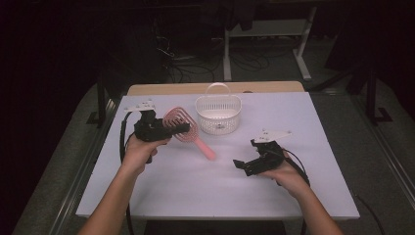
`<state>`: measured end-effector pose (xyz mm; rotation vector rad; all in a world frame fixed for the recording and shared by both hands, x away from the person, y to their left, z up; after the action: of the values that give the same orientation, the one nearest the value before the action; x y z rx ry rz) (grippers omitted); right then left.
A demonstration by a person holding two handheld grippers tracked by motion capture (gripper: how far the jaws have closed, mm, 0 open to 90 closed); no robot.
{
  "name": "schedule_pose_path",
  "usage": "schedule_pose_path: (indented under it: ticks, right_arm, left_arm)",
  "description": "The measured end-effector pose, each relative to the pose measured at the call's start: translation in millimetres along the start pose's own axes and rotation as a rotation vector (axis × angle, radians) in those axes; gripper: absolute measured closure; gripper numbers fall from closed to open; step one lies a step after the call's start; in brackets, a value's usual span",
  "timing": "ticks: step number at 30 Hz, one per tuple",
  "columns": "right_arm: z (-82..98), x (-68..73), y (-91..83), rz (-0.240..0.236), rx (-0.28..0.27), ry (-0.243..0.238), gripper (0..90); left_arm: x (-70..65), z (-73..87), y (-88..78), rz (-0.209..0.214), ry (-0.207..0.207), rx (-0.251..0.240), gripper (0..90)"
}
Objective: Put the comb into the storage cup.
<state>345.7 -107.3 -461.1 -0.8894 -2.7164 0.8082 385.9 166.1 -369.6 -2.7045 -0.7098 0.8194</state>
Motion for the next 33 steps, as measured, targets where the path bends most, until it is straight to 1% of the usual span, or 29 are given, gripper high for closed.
schedule_pose_path:
  ticks: [5,12,15,18,19,23,26,28,30,32,33]
  right_arm:
    - [13.4,-3.6,-8.8,0.016,0.006,0.003,0.0]
    - [34.6,-7.3,-19.6,0.028,0.021,0.026,0.0]
    - [40.5,-7.9,-22.6,0.036,0.020,0.029,0.0]
    - [44.4,-8.0,-24.5,0.033,0.015,0.035,0.0]
    - [48.9,-7.5,-26.4,0.031,0.016,0.038,0.0]
    - [55.3,-7.2,-30.0,0.022,0.020,0.044,0.0]
    - [54.7,-8.4,-29.8,0.025,0.015,0.050,0.0]
    - [54.6,-7.6,-29.5,0.023,0.018,0.043,0.0]
    - [54.6,-7.4,-29.2,0.023,0.018,0.041,0.0]
    - [54.9,-7.1,-28.4,0.021,0.020,0.041,0.0]
    - [55.1,-6.9,-28.0,0.018,0.020,0.041,0.0]
  left_arm:
    - [0.2,-0.8,-2.0,-0.002,0.001,-0.004,64.5]
    - [0.3,-1.1,-3.4,-0.003,0.003,-0.006,64.5]
    - [0.1,-1.5,-3.7,-0.004,0.002,-0.009,64.5]
    - [0.2,-2.3,-5.1,0.001,-0.001,-0.014,64.5]
    - [0.0,-3.4,-6.4,0.004,-0.003,-0.016,64.5]
    - [-2.3,-8.5,-7.8,0.002,0.007,-0.020,64.5]
    - [-4.7,-14.4,-8.8,0.002,0.015,-0.023,64.5]
    - [-5.8,-19.2,-8.8,0.004,0.026,-0.024,64.5]
    - [-5.8,-19.2,-8.8,0.004,0.026,-0.024,64.5]
    - [-7.0,-27.8,-8.2,0.020,0.026,-0.027,64.5]
    - [-6.9,-34.7,-7.7,0.026,0.030,-0.034,64.5]
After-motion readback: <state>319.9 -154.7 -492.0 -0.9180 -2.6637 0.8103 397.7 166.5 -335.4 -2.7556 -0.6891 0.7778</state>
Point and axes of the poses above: each handheld gripper's, and its own axes: y roughly forward along the jaws, z roughly out of its underside, x roughly to its left, the point moved 6 cm from there along y, roughly forward along the jaws, and after that the axes turned 9 degrees about -y, right-handed, at the moved point
